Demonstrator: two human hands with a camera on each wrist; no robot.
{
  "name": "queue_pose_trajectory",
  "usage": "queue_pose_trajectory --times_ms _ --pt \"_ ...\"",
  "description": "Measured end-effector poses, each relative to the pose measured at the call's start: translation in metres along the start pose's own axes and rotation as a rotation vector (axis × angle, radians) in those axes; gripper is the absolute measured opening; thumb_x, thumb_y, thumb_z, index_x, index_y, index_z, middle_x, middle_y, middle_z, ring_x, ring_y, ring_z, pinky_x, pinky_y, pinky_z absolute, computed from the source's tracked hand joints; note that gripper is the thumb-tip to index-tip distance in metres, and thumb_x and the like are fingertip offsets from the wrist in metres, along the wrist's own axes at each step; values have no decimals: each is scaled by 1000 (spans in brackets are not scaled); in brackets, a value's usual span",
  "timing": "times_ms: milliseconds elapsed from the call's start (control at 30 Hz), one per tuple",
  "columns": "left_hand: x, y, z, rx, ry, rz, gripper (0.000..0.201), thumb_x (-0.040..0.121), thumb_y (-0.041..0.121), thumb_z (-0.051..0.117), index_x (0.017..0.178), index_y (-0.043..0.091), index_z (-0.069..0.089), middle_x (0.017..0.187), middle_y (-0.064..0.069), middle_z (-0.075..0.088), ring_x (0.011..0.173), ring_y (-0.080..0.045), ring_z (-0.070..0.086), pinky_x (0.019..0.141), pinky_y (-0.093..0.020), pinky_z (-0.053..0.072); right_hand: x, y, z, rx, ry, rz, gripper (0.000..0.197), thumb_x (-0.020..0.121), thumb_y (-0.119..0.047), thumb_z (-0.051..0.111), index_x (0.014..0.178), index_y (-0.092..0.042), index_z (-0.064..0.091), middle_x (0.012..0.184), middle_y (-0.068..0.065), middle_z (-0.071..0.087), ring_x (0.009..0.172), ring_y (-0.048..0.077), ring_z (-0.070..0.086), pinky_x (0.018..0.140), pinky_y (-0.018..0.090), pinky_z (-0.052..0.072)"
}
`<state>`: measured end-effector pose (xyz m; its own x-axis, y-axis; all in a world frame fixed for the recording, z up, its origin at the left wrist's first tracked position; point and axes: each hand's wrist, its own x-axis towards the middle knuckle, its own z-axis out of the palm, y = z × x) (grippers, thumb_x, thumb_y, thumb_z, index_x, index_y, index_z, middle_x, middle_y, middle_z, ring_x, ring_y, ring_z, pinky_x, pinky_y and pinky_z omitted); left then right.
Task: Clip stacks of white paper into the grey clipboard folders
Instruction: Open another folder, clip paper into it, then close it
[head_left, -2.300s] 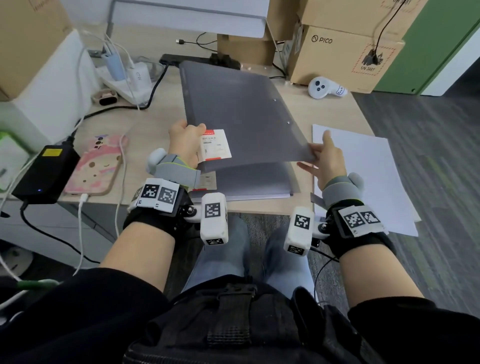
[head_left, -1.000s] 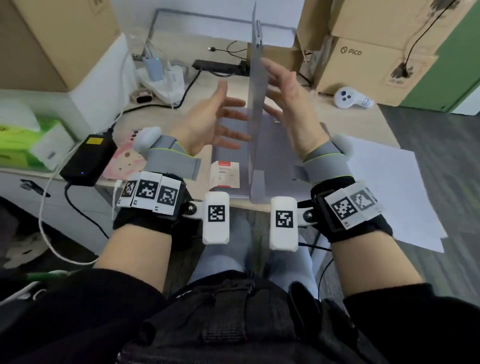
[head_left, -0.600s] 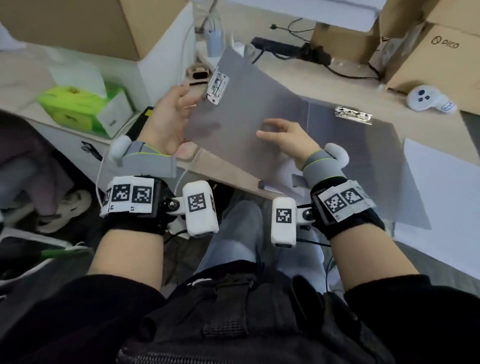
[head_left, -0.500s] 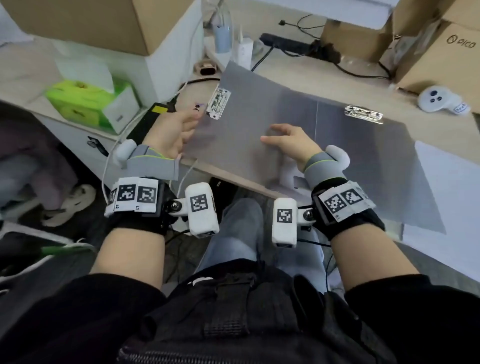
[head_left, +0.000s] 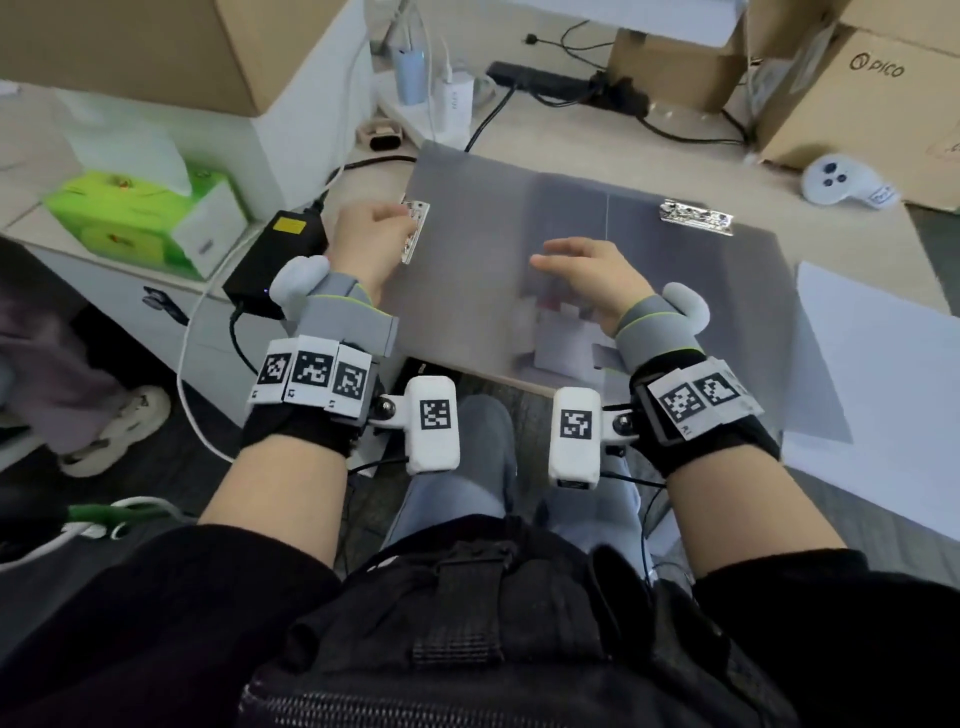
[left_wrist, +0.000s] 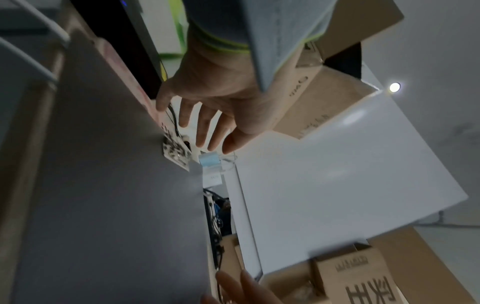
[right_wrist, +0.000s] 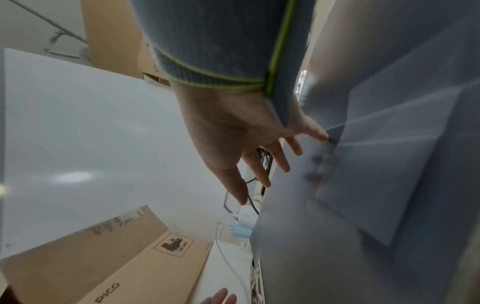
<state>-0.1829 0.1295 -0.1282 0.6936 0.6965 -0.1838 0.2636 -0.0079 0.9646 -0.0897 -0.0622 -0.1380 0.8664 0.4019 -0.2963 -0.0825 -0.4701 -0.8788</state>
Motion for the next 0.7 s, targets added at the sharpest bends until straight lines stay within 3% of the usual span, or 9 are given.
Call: queue_pose_trajectory --times_ms 67,133,233,300,367,433,567,633,700 --pt "1 4 17 24 -8 62 28 83 12 59 110 12 66 101 -6 65 91 -16 55 79 -12 48 -5 3 -11 10 58 -47 39 89 -21 62 126 -7 58 104 0 57 78 7 55 54 9 43" --pt "-7 9 43 88 -36 139 31 86 11 57 116 9 64 112 -7 66 91 -9 51 58 3 37 -13 9 -28 23 128 -81 35 88 -19 64 120 -6 62 98 -1 59 76 1 53 48 4 39" --pt "-18 14 77 85 -122 192 32 86 7 57 117 5 63 120 -12 65 93 -8 52 59 0 36 -21 19 -52 56 232 -96 21 84 -18 67 103 -10 69 82 -7 61 70 0 54 58 12 38" --pt "-30 18 107 86 -223 224 31 86 5 57 115 3 64 120 -13 66 94 -9 54 64 0 38 -28 32 -76 75 343 -86 5 80 -17 67 84 -21 68 82 -1 65 78 11 62 67 19 43" --pt "-46 20 141 90 -346 244 29 86 5 56 113 4 65 117 -12 67 90 -7 55 64 -3 40 -38 50 -106 70 481 -60 10 75 -18 66 70 -28 64 83 4 68 85 21 67 75 30 51" --pt "-59 21 166 108 -441 258 29 87 6 55 114 5 65 110 -9 67 79 3 55 63 -2 41 -49 64 -127 32 609 -36 10 71 -18 65 77 -24 71 87 9 72 87 23 67 86 37 55" --pt "-86 18 222 154 -631 289 29 87 4 55 114 5 65 101 -2 65 62 19 55 65 -3 43 -80 103 -176 -85 834 76 34 79 -10 60 112 -7 66 114 12 69 108 24 63 94 29 47" --pt "-104 18 253 229 -751 329 29 87 3 55 114 5 64 101 -4 65 69 10 55 67 -6 41 -98 128 -203 -172 914 228 45 82 -15 59 126 -7 56 128 12 60 122 29 53 98 33 42" --pt "-116 18 270 282 -833 378 30 86 0 56 115 2 63 108 -10 66 79 -3 56 65 -2 40 -109 149 -218 -343 884 440 53 83 -26 61 130 -5 48 132 17 55 127 34 45 99 41 40"
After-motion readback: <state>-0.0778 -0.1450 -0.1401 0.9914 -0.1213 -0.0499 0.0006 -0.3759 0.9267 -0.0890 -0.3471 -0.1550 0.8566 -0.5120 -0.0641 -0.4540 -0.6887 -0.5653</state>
